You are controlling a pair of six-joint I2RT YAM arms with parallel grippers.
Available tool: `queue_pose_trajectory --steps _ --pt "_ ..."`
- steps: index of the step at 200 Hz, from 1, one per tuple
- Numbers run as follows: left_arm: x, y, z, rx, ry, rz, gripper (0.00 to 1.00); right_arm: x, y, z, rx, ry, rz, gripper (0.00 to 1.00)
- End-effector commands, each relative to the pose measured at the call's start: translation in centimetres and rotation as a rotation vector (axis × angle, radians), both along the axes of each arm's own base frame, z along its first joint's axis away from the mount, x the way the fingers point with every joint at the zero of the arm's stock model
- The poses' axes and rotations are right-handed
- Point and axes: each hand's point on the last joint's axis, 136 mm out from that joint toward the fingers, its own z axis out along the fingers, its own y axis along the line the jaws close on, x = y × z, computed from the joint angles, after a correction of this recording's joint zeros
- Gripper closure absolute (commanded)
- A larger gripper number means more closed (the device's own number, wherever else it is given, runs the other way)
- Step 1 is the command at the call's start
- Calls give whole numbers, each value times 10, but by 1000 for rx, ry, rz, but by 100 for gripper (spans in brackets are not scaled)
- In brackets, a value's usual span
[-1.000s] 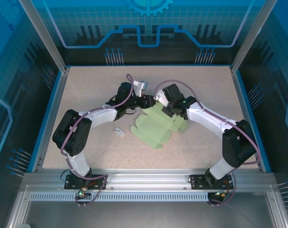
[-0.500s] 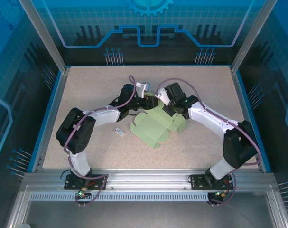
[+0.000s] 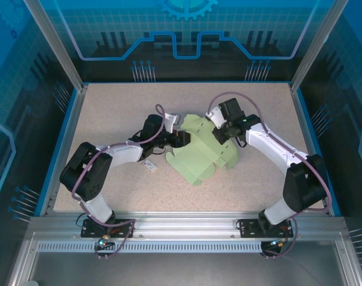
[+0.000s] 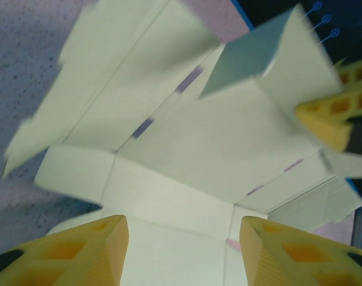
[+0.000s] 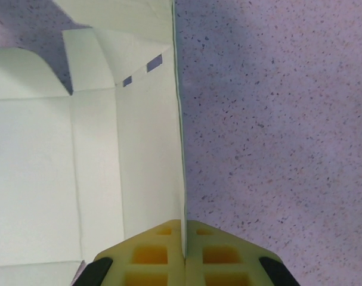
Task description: Fold the paper box
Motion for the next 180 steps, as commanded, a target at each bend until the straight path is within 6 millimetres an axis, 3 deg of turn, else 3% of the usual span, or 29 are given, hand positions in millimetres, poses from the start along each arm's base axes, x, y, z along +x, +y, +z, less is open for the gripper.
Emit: queue_pose_trajectory --steps 1,56,124,180 --pt "-2 2 -1 58 -77 -35 46 -12 7 22 125 80 -8 95" --pt "15 6 -8 150 -160 -12 43 -21 5 42 249 137 -21 94" --pt "34 -4 -2 200 -231 -34 38 -20 11 40 284 166 -5 94" --pt "58 -2 -11 263 -223 -17 37 -22 14 39 288 179 17 94"
